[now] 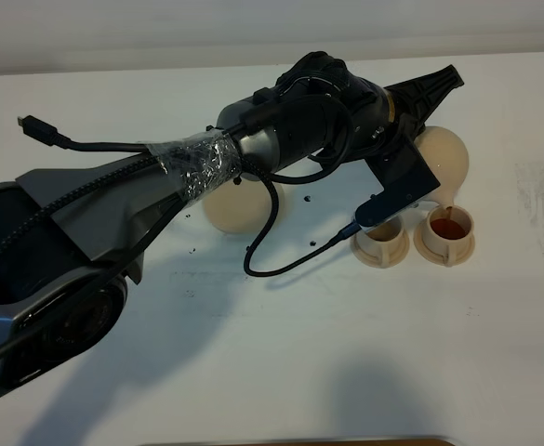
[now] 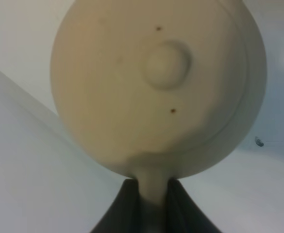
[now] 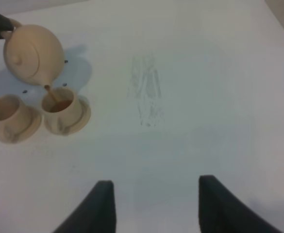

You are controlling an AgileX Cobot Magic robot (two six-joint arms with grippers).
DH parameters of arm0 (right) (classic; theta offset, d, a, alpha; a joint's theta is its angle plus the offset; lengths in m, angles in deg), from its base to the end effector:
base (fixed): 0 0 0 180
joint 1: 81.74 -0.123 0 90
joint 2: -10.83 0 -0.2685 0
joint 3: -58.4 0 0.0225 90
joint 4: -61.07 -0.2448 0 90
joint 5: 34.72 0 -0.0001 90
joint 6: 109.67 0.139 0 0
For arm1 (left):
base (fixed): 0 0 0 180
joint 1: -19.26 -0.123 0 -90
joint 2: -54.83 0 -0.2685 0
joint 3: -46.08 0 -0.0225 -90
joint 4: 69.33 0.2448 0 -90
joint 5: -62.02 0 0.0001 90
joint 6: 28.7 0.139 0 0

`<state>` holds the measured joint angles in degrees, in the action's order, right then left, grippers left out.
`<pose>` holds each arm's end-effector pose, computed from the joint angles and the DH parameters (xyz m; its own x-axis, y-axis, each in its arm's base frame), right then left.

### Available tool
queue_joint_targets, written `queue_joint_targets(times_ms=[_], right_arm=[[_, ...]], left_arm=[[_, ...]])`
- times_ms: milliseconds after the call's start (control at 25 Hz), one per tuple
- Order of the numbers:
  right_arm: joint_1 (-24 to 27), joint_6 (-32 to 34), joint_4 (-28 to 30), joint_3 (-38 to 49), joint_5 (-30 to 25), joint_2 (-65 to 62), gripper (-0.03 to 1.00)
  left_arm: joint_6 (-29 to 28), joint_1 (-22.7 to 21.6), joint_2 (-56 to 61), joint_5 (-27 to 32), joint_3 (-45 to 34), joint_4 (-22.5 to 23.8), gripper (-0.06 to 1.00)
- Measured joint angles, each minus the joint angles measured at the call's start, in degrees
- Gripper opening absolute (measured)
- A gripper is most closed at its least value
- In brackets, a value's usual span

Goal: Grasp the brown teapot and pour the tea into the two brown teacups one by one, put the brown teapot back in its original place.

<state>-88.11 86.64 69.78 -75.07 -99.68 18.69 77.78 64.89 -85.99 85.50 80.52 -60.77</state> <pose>0.0421 -0.0145 0.2535 -0.4696 0.1650 -0.8673 0.1144 0.9855 0.1255 0.3948 -0.3918 0.1566 0.8049 0.4779 0.3519 0.1254 -0.7166 0.6862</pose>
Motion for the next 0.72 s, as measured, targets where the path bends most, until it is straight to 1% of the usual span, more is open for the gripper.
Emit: queue_joint_targets(times_ms=[720], right_arm=[[0.0,0.0,0.0,0.0,0.0,0.0,0.41]], left_arm=[[1.76,0.05,0.0,-1.3,0.0,0.04,0.08]])
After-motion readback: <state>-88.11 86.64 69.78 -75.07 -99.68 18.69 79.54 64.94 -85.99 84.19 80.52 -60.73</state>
